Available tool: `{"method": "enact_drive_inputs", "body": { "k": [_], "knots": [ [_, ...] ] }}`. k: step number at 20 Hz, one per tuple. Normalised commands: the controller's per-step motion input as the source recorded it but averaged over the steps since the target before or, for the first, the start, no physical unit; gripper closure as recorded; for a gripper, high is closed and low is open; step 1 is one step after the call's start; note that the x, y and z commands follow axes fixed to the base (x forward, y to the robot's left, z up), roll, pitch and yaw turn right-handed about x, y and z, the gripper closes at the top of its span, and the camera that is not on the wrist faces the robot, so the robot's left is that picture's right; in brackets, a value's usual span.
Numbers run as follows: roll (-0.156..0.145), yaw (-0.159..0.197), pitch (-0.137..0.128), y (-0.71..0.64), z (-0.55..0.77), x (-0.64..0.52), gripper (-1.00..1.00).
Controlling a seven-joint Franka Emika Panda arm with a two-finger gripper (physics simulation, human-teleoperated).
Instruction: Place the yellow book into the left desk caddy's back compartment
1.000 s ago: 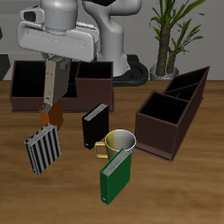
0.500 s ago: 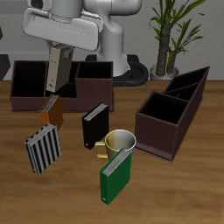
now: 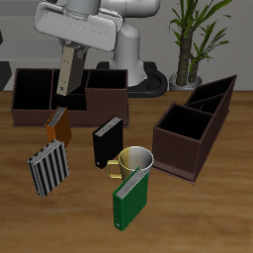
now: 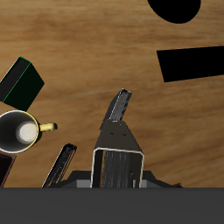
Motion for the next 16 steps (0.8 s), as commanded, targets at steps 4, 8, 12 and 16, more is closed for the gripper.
{"method": "enact_drive_inputs", "body": {
  "k": [4,8,12,16],
  "knots": [
    [0.007,0.008,-0.013,0.07,0.01,-0.29,1.00],
    [-0.013,-0.047,-0.005,0.10,0.08,-0.36,1.00],
    [0.036,0.009,0.021,0.27,0.07,-0.31,1.00],
    [0.053,-0.016,0.024,0.28,0.06,-0.24,1.00]
  ]
}}
